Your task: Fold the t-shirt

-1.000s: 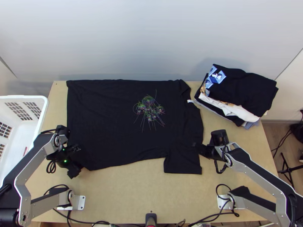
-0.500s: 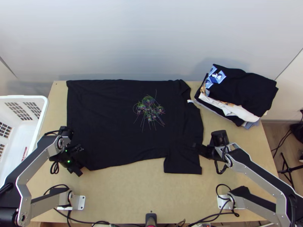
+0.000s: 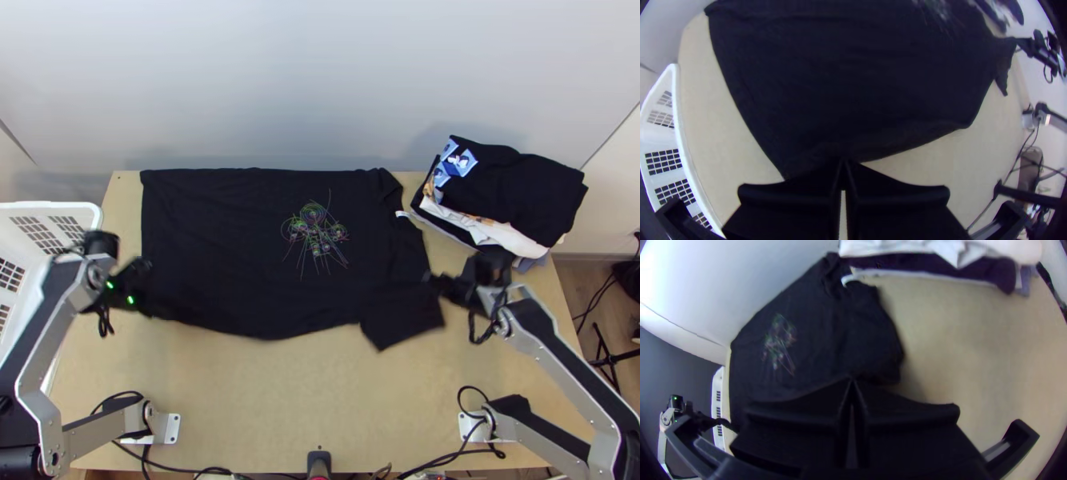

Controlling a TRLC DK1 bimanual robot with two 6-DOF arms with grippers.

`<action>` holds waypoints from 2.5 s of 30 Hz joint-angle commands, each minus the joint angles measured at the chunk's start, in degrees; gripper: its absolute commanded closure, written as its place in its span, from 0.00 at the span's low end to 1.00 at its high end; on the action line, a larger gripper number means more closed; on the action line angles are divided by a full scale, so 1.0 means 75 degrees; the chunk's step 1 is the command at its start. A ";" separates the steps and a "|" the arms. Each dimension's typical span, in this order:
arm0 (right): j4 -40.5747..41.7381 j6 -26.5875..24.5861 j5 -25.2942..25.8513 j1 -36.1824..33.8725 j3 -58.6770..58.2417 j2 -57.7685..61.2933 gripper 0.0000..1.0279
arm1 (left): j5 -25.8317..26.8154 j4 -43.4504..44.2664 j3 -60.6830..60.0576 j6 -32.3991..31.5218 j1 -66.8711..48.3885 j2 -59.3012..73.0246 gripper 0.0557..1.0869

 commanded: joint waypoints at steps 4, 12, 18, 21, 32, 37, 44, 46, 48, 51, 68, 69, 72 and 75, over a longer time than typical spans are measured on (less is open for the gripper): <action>0.0591 -0.1059 0.0115 -0.0669 0.2741 0.0359 0.97 | 0.0912 0.0989 0.2607 -0.2997 0.0287 0.0261 0.96; 0.0814 -0.1036 0.0560 -0.0997 0.5600 0.1637 0.97 | 0.0748 0.2547 0.4552 -0.5060 0.0194 0.0847 0.96; 0.0357 -0.1024 0.0806 -0.1090 0.8565 0.2844 0.97 | 0.0268 0.2864 0.6450 -0.5915 0.0229 0.1573 0.96; 0.0099 -0.1036 0.0829 -0.1114 1.0053 0.3477 0.97 | 0.0115 0.2840 0.7376 -0.6021 0.0311 0.1913 0.96; -0.0838 -0.1458 0.1204 -0.0833 1.2877 0.4871 0.97 | 0.0104 0.2114 0.9697 -0.6267 0.0440 0.2909 0.96; -0.1741 -0.1446 0.1193 -0.0645 1.2842 0.4848 0.97 | 0.0174 0.1915 0.9697 -0.6196 0.0428 0.2862 0.97; -0.0721 -0.1001 0.1193 -0.0798 1.1975 0.3465 0.97 | 0.0174 0.2383 0.9626 -0.6525 0.0533 0.1995 0.96; -0.0393 -0.0802 0.1193 -0.0973 1.1612 0.2902 0.97 | 0.0127 0.2536 0.9591 -0.6712 0.0604 0.1620 0.96; -0.0182 -0.0544 0.1193 -0.1126 1.1307 0.2211 0.97 | 0.0080 0.2911 0.9450 -0.6935 0.0780 0.1140 0.96; 0.0615 -0.0544 0.1193 -0.1266 1.0487 0.0981 0.97 | -0.0166 0.3543 0.9158 -0.7099 0.0955 0.0343 0.97; 0.0404 -0.1200 0.1204 -0.1067 0.8248 -0.3625 0.97 | -0.0377 0.3040 0.7962 -0.7099 0.1166 -0.2716 0.97; 0.0439 -0.1200 0.1204 -0.1067 0.8331 -0.3590 0.97 | -0.0389 0.3051 0.7986 -0.7087 0.1166 -0.2763 0.97; 0.0509 -0.1188 0.1204 -0.1020 0.8741 -0.3285 0.97 | -0.0412 0.3122 0.8056 -0.7052 0.1166 -0.2798 0.97; 0.0427 -0.1165 0.1228 -0.0844 0.8623 -0.3121 0.97 | -0.0400 0.2829 0.7939 -0.7017 0.1166 -0.2786 0.97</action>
